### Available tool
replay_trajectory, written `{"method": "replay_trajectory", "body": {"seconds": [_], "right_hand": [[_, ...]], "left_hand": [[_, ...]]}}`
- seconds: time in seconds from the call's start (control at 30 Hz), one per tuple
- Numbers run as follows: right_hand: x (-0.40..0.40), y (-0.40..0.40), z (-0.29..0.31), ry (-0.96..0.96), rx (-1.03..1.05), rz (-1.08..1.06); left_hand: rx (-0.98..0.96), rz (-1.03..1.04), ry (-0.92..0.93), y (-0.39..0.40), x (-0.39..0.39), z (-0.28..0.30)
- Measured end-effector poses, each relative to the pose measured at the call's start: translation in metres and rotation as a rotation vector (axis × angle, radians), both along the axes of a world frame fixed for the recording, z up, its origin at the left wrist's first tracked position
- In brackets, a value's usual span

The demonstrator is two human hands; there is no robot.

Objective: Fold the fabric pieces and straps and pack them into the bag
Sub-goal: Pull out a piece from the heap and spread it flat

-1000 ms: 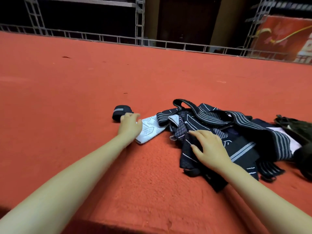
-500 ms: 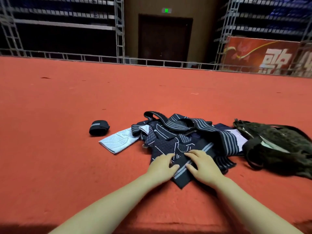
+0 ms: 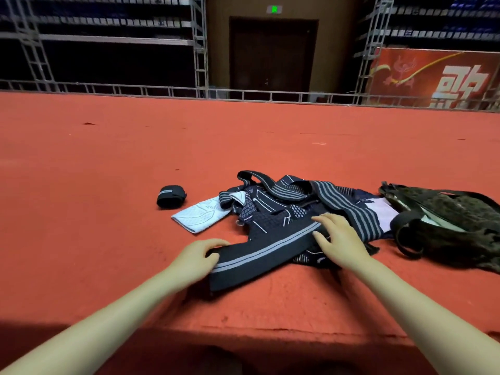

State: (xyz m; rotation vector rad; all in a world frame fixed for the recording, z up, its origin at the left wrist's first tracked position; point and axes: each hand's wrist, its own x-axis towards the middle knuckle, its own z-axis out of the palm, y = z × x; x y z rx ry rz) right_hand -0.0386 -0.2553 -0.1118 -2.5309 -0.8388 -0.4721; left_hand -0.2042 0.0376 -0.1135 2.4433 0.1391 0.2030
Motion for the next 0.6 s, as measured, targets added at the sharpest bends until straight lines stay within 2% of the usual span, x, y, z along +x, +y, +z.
{"method": "replay_trajectory", "body": {"seconds": [0.23,0.3,0.43,0.6], "right_hand": [[0.009,0.032,-0.004,0.14,-0.149,0.012],[0.014,0.041,-0.004,0.144,-0.18,-0.036],[0.028,0.048,0.004,0.123,-0.384,-0.112],[0.04,0.058,0.02,0.135,-0.517,0.02]], "left_hand": [[0.09,0.129,0.087,0.055,-0.041,-0.023],[0.172,0.137,0.081,0.057,-0.042,-0.021],[0.323,0.233,0.091,0.066,-0.043,-0.014],[0.424,0.342,0.164,0.087,-0.052,-0.021]]}}
